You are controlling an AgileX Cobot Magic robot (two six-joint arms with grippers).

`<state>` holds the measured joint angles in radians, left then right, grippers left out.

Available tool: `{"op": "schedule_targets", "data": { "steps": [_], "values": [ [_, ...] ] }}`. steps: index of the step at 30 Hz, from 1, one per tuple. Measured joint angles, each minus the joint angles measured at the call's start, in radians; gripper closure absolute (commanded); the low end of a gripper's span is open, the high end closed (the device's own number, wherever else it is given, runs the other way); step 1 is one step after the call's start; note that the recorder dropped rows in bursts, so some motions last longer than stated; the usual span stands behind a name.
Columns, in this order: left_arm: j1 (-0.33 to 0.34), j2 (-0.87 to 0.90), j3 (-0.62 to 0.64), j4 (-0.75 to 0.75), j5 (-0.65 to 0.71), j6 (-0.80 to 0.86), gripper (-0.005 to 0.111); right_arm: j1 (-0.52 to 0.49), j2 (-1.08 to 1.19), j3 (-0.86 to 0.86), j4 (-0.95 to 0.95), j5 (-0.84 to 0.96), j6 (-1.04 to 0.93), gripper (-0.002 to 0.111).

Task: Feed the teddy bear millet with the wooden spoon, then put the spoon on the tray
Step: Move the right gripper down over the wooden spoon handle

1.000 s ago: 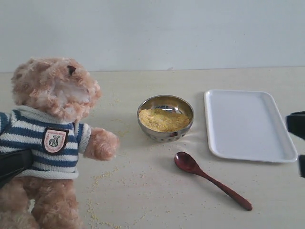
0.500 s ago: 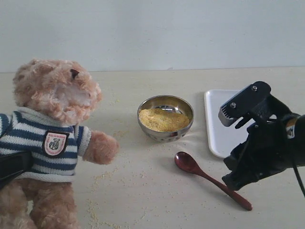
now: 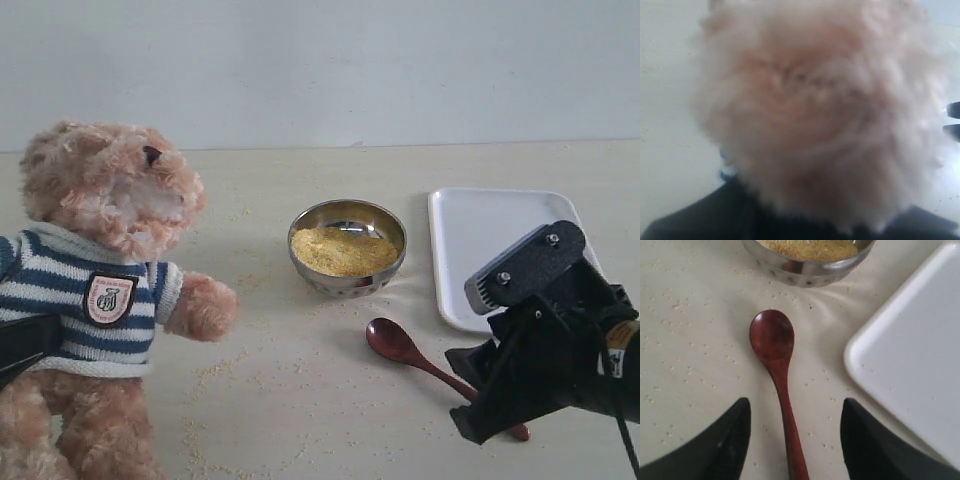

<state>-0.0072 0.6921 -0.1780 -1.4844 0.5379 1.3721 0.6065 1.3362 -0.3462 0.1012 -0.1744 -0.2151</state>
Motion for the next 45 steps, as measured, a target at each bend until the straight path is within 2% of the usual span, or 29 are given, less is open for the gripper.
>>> {"op": "schedule_targets", "data": {
  "steps": [12,22,39,45],
  "values": [
    [0.000,0.000,0.000,0.000,0.000,0.008,0.102,0.001,0.220,0.000,-0.041,-0.085,0.000,0.054],
    [0.000,0.000,0.000,0.000,0.000,0.011,0.102,0.001,0.285,0.000,-0.048,-0.148,-0.004,0.054],
    [0.000,0.000,0.000,0.000,-0.008,0.027,0.102,0.001,0.304,-0.033,-0.050,-0.065,-0.019,0.054],
    [0.000,0.000,0.000,0.000,-0.008,0.027,0.102,-0.070,0.304,-0.033,-0.050,-0.060,-0.011,0.054]
  ]
}}
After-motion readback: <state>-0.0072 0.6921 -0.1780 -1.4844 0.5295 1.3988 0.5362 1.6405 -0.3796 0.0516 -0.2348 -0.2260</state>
